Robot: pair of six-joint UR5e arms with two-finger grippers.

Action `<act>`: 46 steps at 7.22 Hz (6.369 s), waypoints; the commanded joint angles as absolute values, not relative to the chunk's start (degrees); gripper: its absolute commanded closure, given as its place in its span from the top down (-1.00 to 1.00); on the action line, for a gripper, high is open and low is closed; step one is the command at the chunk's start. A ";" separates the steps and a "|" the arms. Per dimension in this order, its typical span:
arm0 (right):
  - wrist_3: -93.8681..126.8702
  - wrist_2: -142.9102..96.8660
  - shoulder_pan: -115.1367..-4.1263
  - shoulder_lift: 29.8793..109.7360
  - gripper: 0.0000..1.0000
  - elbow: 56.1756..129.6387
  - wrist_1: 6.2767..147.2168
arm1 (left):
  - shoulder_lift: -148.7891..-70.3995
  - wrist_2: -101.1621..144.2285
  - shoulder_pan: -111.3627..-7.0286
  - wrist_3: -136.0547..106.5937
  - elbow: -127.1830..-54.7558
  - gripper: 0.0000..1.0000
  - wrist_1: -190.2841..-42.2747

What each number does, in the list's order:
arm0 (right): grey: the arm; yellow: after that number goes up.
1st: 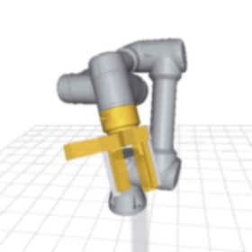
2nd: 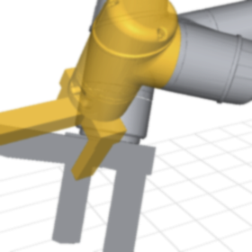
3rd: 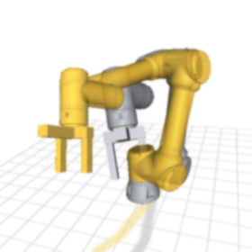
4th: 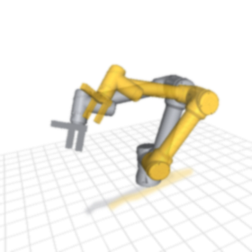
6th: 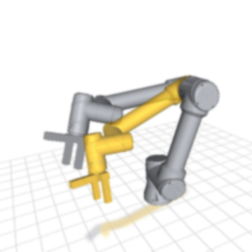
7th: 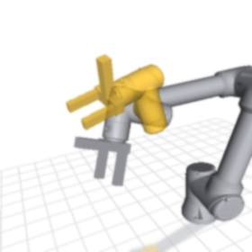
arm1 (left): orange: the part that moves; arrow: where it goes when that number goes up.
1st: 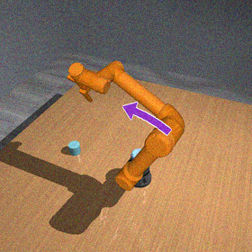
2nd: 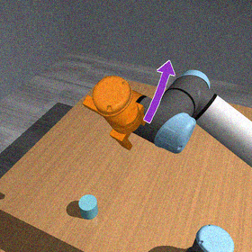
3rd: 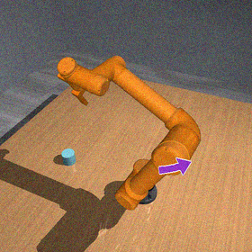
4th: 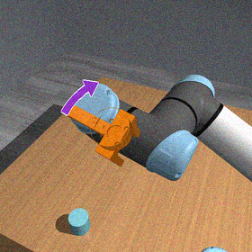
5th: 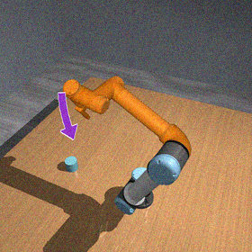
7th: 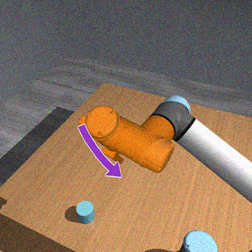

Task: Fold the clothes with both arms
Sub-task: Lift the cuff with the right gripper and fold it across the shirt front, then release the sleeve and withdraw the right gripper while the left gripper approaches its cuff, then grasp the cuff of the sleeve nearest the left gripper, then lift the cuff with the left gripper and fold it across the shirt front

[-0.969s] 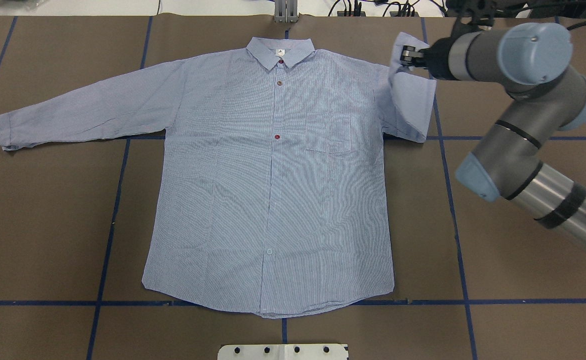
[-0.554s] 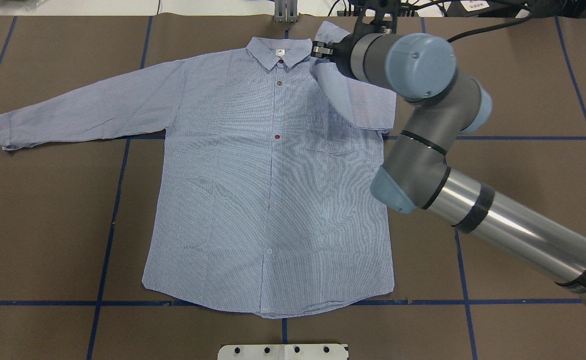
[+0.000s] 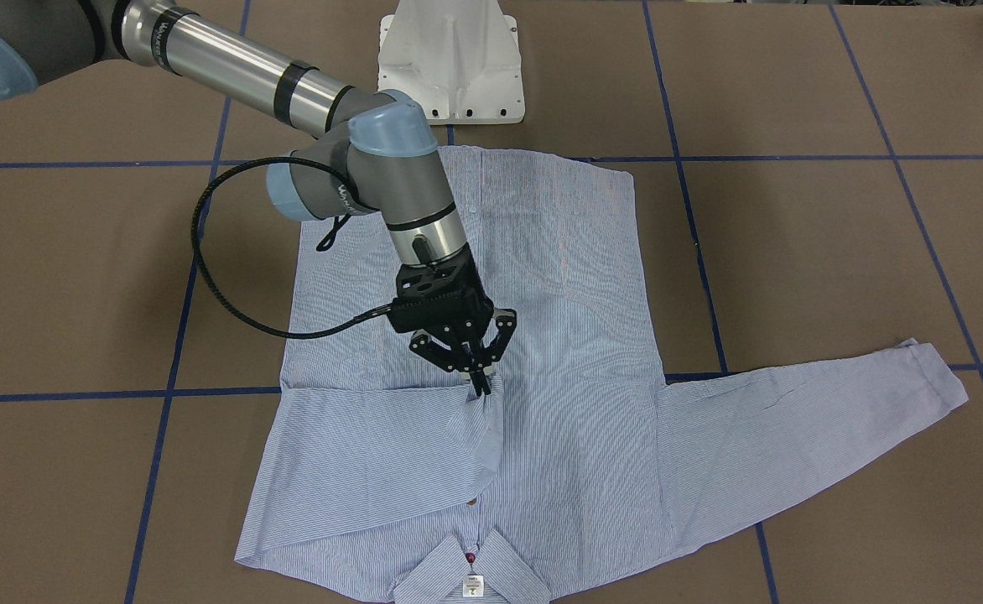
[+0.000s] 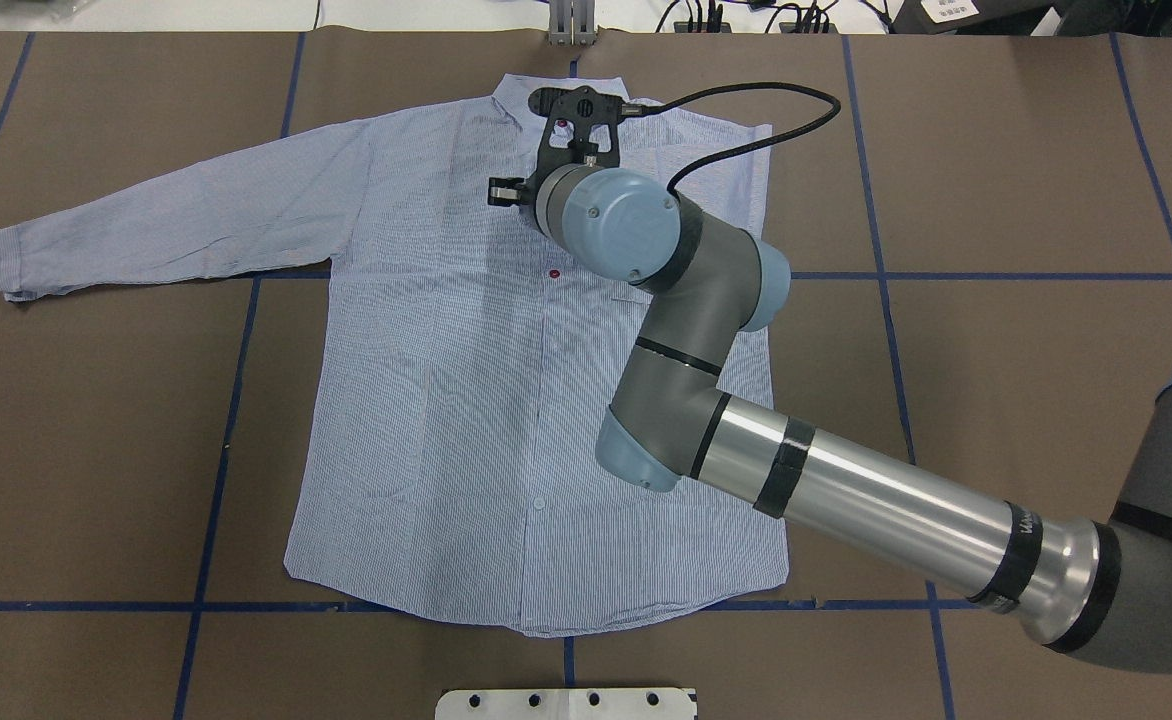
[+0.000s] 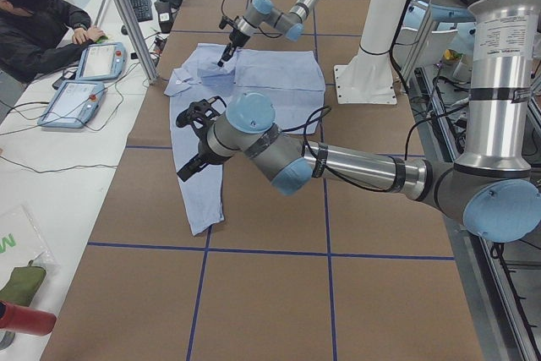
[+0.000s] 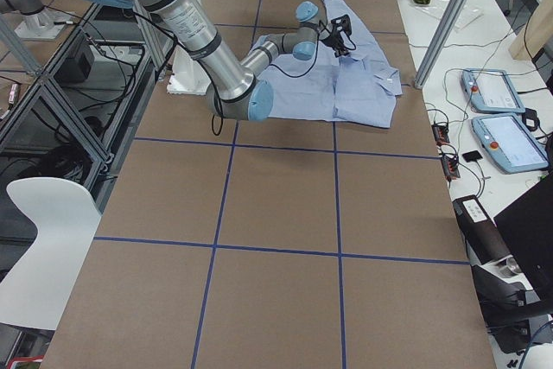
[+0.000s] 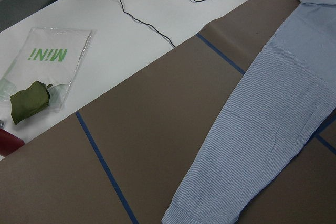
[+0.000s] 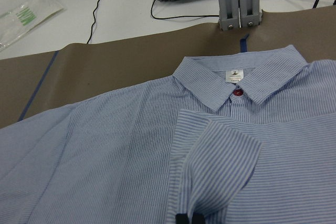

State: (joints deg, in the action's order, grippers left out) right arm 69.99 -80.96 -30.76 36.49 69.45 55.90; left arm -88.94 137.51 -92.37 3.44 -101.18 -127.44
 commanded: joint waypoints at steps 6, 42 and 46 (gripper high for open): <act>72.27 -90.82 -36.16 18.80 1.00 62.22 93.69 | -88.33 137.37 -92.37 3.17 -99.24 1.00 -128.05; 19.60 -124.19 -72.25 65.83 1.00 103.18 92.90 | -124.75 115.66 -53.80 -50.80 -84.11 -1.00 -136.81; 19.60 -124.10 -72.25 65.92 1.00 103.10 92.90 | -134.88 106.27 -42.47 -57.89 -81.23 -1.00 -132.63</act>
